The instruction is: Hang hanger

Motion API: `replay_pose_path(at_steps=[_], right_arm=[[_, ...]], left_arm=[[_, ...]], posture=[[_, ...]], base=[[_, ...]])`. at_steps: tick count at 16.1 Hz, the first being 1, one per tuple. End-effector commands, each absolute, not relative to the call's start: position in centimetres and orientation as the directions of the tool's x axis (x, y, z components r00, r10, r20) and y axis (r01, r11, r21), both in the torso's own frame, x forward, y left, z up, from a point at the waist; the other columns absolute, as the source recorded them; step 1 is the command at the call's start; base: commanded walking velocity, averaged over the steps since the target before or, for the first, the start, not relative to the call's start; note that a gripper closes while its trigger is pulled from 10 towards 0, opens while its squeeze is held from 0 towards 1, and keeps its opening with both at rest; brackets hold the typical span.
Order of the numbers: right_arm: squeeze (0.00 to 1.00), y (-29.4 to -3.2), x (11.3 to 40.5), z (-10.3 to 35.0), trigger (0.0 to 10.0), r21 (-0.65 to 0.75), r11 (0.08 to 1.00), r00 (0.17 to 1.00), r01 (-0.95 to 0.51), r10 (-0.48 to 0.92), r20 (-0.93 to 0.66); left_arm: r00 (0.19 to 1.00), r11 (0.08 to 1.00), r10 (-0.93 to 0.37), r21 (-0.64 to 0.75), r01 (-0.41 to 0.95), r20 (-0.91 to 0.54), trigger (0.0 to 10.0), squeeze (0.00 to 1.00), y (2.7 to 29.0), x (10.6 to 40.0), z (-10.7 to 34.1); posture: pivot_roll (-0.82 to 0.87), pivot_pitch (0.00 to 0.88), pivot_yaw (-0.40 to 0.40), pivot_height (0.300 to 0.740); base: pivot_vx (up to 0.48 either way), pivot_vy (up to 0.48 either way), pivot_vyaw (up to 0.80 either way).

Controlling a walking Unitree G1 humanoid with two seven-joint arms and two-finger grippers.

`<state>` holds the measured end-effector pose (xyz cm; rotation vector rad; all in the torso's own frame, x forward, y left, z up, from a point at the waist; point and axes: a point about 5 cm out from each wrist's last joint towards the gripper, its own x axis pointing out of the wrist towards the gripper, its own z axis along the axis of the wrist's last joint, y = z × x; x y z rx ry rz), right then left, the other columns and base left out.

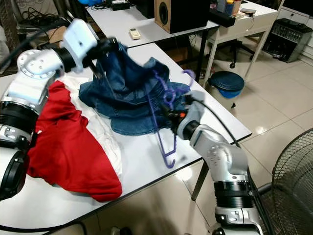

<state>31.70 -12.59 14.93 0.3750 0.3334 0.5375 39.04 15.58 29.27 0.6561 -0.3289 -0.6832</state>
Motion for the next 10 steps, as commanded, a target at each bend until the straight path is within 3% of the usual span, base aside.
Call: replay_pose_path(at_steps=[1,3,5,7,10], right_arm=[[0.00,-12.2,31.7,14.7,10.0,0.387,0.800,0.791,-0.459,0.566,-0.233],[0.00,-12.3,31.9,14.6,10.0,0.375,0.804,0.795,-0.461,0.562,-0.229],[0.00,-12.0,32.0,14.8,10.0,0.365,0.798,0.790,-0.479,0.574,-0.217],[0.00,-11.7,32.3,15.1,10.0,0.360,0.797,0.792,-0.485,0.575,-0.205],[0.00,-11.6,33.9,16.8,10.0,0.331,0.803,0.819,-0.495,0.558,-0.130]], left_arm=[[0.723,0.638,-0.667,0.642,0.425,0.183,0.0,0.00,15.8,38.6,32.3],[0.689,0.588,-0.711,0.658,0.471,0.142,0.0,0.00,15.7,38.1,32.6],[0.646,0.478,-0.763,0.666,0.573,-0.008,0.0,0.00,15.5,37.6,31.3],[0.637,0.426,-0.763,0.658,0.621,-0.108,0.0,0.00,15.6,37.6,29.5],[0.702,0.477,-0.709,0.684,0.552,-0.072,0.0,0.00,16.2,38.9,30.3]], posture=[[-0.16,0.000,0.085,0.740],[-0.16,0.000,0.082,0.740],[-0.16,0.000,0.082,0.740],[-0.16,0.000,0.082,0.740],[-0.16,0.000,0.078,0.740]], base=[[0.000,0.000,0.00],[0.000,0.000,0.00],[0.000,0.000,0.00],[0.000,0.000,0.00],[0.000,0.000,0.00]])
